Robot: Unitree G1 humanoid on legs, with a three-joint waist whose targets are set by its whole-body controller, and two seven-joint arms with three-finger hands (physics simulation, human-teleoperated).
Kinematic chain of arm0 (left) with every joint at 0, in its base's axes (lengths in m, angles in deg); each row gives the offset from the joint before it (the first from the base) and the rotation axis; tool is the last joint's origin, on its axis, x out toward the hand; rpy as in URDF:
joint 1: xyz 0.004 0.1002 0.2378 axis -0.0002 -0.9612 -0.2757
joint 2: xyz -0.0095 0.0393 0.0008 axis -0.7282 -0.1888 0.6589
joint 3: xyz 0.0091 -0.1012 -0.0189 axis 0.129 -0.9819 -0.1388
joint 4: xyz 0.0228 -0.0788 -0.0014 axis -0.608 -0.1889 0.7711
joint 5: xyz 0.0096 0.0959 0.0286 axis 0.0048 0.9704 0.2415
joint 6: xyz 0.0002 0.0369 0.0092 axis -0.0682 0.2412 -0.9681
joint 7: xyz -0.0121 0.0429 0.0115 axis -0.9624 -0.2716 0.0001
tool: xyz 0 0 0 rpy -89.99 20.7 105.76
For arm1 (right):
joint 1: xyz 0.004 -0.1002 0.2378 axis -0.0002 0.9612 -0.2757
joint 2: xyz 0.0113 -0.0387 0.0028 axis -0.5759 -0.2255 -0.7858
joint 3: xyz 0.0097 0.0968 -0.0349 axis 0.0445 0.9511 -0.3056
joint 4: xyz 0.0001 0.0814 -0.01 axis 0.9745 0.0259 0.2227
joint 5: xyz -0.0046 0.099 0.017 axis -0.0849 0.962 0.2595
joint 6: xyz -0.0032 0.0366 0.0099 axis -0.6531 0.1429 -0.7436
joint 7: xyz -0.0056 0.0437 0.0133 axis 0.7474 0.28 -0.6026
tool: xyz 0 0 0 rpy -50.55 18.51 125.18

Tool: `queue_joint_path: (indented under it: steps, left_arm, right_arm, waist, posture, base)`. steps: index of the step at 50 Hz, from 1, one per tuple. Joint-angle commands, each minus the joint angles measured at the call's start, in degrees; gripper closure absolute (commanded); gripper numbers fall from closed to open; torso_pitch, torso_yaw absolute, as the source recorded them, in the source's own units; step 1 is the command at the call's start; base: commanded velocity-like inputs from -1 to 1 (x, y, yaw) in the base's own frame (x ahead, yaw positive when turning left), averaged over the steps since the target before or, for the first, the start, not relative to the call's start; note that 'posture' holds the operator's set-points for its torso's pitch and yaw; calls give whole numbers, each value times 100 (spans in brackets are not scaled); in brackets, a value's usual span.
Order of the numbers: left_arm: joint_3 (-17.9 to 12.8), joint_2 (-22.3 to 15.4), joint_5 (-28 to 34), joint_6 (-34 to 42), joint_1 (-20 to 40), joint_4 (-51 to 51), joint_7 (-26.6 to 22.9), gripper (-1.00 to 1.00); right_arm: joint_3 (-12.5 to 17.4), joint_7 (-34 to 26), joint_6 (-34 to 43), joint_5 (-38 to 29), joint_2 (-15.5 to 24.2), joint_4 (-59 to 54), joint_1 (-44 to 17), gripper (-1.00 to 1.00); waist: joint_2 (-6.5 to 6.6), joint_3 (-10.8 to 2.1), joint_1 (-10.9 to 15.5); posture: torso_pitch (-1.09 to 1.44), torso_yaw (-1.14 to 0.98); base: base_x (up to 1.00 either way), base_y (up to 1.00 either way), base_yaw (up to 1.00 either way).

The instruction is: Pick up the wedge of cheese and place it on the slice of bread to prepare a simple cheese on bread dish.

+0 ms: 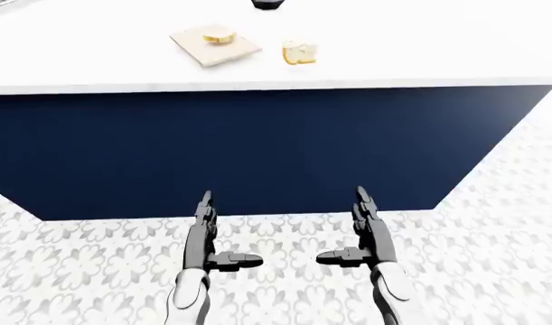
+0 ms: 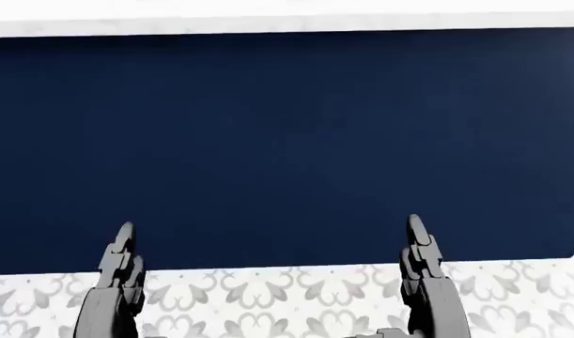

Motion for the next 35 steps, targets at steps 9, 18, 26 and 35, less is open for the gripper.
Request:
queue_joint_path:
  steps: [9,18,26,35]
  left_arm:
    - [-69,-35,-7,-228,74,715,7,-100]
    - [-252,-191,8,883,329,1951,-86,-100]
    - [-750,-556,-146,2393,1196,3027,-215,-100]
    - [-1162,-1124,-425,3489,2024,3586,-200,-100]
  right_arm:
    - [-42,30,-402,-16,2,193,-401,-100]
    - [66,109,623,27,101,1215,-745,-100]
    - [364,82,1987,174,344,2404,-1441,-100]
    - [484,254,2406,213,496,2896,-1695,-100]
  waist:
    - [-28,-421,47]
    - [-9,-495,47]
    - [4,-544,56]
    - [-59,-454,14]
  posture:
    - [0,0]
    - [0,0]
    - [0,0]
    - [0,0]
  base:
    - [0,0,0]
    - [0,0,0]
    - [0,0,0]
    - [0,13,0]
